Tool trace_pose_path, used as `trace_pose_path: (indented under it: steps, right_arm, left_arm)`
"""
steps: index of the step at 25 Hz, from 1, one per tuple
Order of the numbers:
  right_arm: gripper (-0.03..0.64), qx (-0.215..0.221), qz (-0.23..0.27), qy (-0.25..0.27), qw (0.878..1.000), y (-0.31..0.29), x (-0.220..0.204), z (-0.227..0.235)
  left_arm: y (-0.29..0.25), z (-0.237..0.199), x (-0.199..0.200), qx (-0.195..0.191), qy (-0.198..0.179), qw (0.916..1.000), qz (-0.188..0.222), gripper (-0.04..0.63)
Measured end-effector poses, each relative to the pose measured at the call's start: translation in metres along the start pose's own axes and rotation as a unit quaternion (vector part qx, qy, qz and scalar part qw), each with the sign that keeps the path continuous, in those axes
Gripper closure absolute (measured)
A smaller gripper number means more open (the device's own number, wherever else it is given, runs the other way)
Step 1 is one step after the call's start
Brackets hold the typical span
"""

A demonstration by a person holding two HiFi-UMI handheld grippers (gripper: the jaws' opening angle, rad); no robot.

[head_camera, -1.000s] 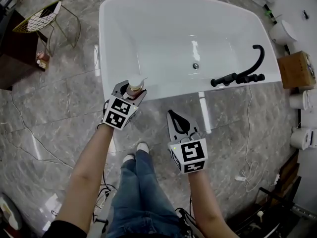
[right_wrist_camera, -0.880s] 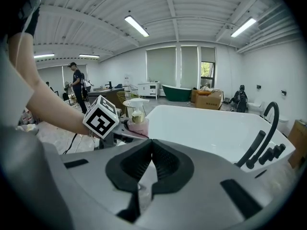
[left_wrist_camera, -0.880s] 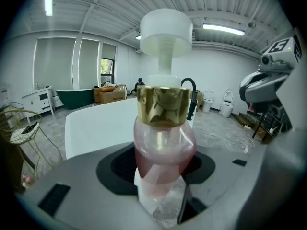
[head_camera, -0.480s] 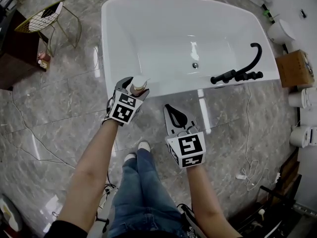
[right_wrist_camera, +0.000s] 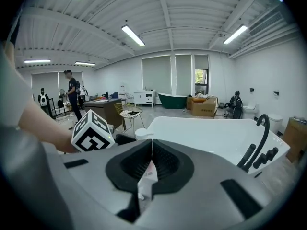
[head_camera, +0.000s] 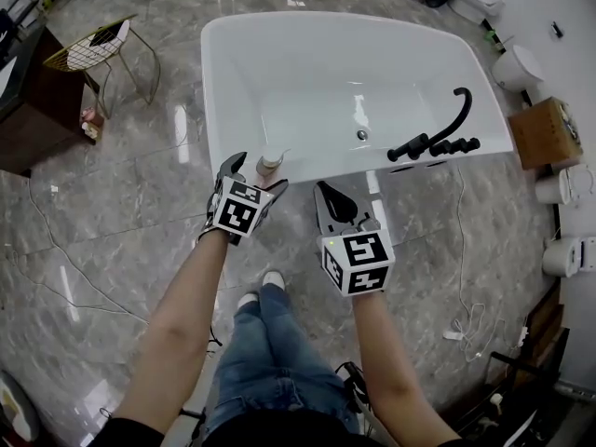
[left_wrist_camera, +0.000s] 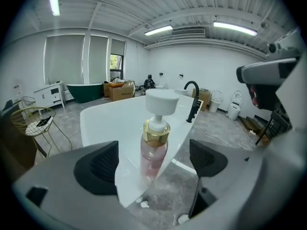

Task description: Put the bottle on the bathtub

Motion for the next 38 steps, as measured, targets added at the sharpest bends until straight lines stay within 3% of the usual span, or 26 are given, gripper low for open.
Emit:
trace_pose_path:
  steps: [7, 17, 27, 32, 38]
  right_arm:
    - [0.6, 0.008, 0.01, 0.008, 1.0, 0.025, 0.02, -0.012]
    - [0.6, -0.003, 0.049, 0.021, 0.999, 0.063, 0.052, -0.026]
    - [0.601, -0.032, 0.087, 0.057, 0.994, 0.101, 0.083, -0.036]
    - [0.601, -0.044, 0.108, 0.081, 0.99, 0.121, 0.096, -0.039]
    - [0.601, -0.051, 0.142, 0.099, 0.984, 0.143, 0.111, -0.049]
  left_arm:
    - [0.05, 0.01, 0.012, 0.005, 0.015, 0.9998, 0.015, 0.15]
    - [0.125, 0.02, 0.044, -0.023, 0.017, 0.9938, 0.107, 0.163]
    - [0.191, 0.02, 0.067, 0.004, 0.004, 0.9853, 0.171, 0.21]
    - [0.225, 0.024, 0.077, 0.029, -0.01, 0.9767, 0.212, 0.301]
    - [0.259, 0.028, 0.082, 0.066, -0.022, 0.9637, 0.258, 0.468]
Point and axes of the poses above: the fingertips, and each gripper's own axes: y backward along the fingers, z to its right, x out of its top, the point moved 10 cm from there along y, backward along the fingers, and after that the axes turned 7 degrees about -z, right-handed, at the moved point
